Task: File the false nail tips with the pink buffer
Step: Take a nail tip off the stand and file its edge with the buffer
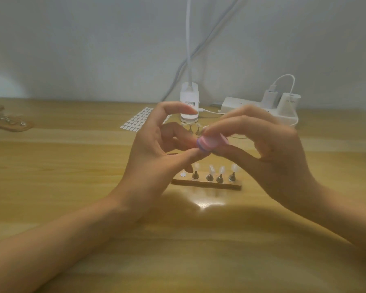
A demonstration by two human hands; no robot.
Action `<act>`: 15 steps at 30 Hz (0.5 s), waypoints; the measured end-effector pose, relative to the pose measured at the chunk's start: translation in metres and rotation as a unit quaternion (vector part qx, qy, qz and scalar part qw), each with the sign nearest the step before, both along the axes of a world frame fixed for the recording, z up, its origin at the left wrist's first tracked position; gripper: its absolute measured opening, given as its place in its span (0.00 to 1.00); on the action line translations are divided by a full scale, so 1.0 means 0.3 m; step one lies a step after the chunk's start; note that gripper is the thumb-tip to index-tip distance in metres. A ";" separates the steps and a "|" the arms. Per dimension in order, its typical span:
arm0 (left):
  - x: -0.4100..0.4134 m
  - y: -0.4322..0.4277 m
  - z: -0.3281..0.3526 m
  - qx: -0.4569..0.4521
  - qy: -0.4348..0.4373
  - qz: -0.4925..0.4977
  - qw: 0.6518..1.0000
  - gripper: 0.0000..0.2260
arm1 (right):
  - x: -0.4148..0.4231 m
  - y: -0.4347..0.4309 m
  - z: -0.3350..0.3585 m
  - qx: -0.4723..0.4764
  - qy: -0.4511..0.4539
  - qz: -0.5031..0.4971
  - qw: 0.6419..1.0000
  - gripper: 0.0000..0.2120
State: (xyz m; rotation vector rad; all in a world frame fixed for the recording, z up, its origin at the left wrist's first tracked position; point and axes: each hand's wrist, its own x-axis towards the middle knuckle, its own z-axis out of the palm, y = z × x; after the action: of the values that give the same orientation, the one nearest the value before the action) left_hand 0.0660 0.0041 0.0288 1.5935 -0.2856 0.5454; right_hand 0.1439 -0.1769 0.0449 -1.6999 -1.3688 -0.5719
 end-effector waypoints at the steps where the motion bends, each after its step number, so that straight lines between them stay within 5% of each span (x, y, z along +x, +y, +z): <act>1: -0.002 0.000 -0.002 -0.002 0.001 0.000 1.000 0.22 | 0.006 -0.002 -0.007 -0.009 0.003 -0.009 1.000 0.08; 5: -0.007 0.002 0.004 0.000 -0.002 0.009 1.000 0.21 | 0.007 -0.014 -0.002 0.011 0.046 -0.004 0.999 0.06; 15: -0.020 -0.007 0.018 0.016 -0.015 -0.009 1.000 0.19 | 0.007 -0.015 -0.001 0.019 -0.010 0.014 1.000 0.07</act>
State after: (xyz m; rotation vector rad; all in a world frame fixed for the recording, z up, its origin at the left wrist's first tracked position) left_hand 0.0601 0.0020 0.0341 1.6136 -0.3338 0.5535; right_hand 0.1459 -0.1815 0.0447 -1.6467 -1.3865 -0.5967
